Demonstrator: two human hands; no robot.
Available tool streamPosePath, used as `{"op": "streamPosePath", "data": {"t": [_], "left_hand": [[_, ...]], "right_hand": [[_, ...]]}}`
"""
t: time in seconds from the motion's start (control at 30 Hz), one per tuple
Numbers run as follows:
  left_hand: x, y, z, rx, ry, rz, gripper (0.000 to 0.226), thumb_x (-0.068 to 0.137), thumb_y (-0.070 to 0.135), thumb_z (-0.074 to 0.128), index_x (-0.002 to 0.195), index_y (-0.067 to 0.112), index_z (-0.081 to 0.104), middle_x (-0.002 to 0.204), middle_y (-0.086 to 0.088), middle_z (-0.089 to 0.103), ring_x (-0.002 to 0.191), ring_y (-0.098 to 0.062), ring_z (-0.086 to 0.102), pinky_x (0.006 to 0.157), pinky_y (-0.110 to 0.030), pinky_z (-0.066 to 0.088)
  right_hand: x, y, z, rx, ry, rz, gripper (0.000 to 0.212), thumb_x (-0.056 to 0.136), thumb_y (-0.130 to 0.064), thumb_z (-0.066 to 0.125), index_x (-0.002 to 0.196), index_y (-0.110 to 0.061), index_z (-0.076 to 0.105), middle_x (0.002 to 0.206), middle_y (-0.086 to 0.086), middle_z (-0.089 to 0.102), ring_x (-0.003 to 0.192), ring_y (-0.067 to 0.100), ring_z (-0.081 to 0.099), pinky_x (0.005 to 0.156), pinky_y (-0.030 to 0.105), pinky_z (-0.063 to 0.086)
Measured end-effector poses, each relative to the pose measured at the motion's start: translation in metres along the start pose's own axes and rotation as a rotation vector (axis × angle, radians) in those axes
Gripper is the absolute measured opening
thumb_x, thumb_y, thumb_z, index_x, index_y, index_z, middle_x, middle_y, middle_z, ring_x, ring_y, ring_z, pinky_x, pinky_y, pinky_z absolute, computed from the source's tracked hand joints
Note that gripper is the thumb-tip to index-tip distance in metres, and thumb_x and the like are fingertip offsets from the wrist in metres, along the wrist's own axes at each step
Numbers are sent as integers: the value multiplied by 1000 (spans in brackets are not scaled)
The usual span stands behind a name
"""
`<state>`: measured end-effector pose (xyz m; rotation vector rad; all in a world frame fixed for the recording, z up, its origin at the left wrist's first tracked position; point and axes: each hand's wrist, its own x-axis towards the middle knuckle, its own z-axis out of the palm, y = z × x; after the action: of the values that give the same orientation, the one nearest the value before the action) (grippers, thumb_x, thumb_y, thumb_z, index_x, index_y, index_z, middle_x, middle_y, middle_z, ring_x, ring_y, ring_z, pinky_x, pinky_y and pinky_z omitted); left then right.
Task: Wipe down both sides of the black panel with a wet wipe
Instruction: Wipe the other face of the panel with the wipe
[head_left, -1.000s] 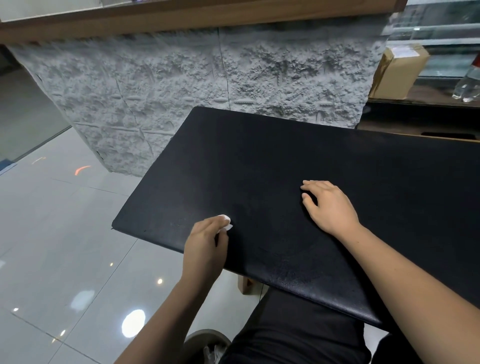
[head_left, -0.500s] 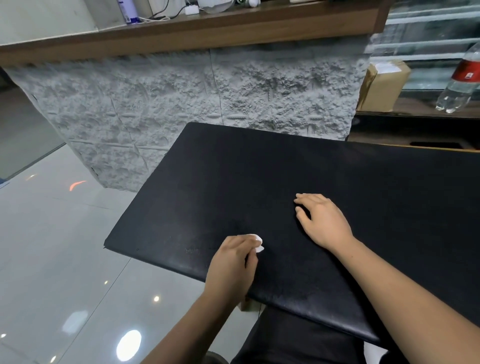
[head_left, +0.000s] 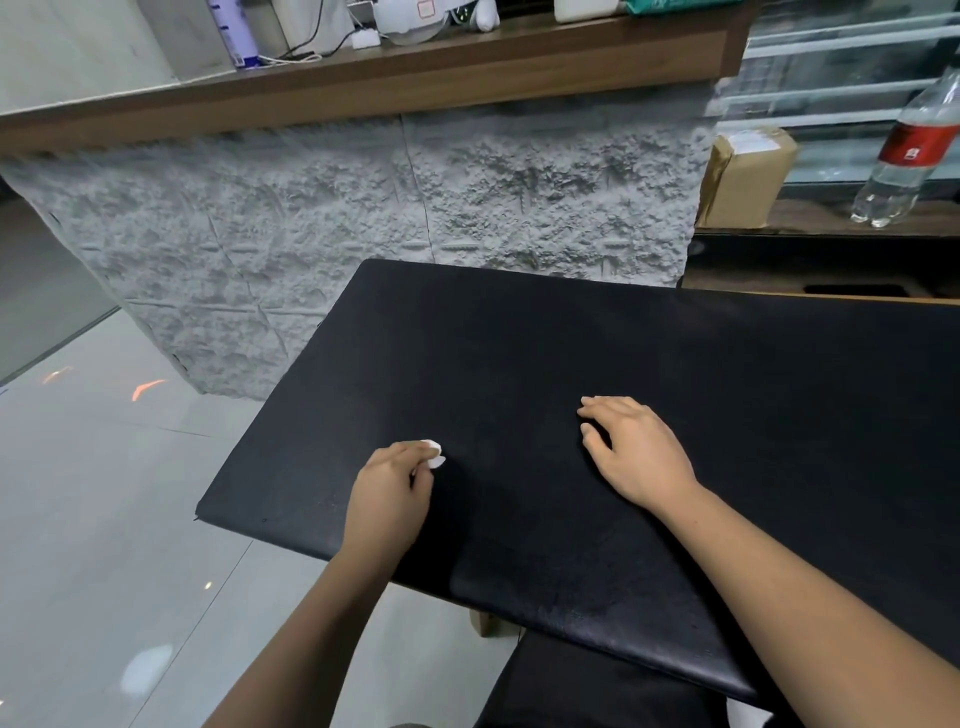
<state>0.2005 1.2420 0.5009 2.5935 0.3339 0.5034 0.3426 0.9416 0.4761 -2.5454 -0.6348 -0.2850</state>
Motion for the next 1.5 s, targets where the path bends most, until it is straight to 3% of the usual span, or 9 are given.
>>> {"op": "streamPosePath", "data": {"t": [0.37,0.57,0.93,1.13,1.3,1.5], "left_hand": [[-8,23,18,-50,-38,13,31,100,16,60,121,30,77,126,21,70,118,2,57,99,-13,42],[-17,47,35,-70,-69,67,32,99,19,59,123,33,75,126,24,69,118,7,53,93,1,32],[-8,48,35,-77,-121,170,30,101,20,58,122,31,76,125,23,70,118,4,56,101,-12,44],[16,21,21,-30,-93,119,31,100,16,60,122,29,77,125,20,71,119,-1,59,99,-5,36],[31,-1,11,-15,-60,64,30,100,15,60,119,29,78,123,20,72,116,-3,61,96,-10,40],[48,-14,8,-34,-20,-9,29,98,14,61,115,29,80,123,18,72,116,-8,62,103,-28,49]], "right_hand": [[0,0,0,-12,0,9,37,105,-39,50,134,-27,68,146,-14,60,141,6,46,117,33,38],[-1,-1,0,-12,7,16,36,105,-38,51,134,-27,69,146,-14,60,141,5,46,116,32,34],[0,-2,-1,-2,-8,14,36,105,-38,50,134,-26,68,147,-14,60,142,7,46,119,36,37],[-1,-2,-2,-1,-1,10,36,105,-38,50,133,-26,69,146,-13,61,141,6,46,116,31,36],[-1,-2,-3,14,-4,16,36,106,-38,50,134,-26,68,147,-14,60,142,6,46,118,33,36],[-2,-3,-4,15,0,16,36,105,-37,50,134,-26,68,146,-14,60,141,6,46,118,35,38]]}}
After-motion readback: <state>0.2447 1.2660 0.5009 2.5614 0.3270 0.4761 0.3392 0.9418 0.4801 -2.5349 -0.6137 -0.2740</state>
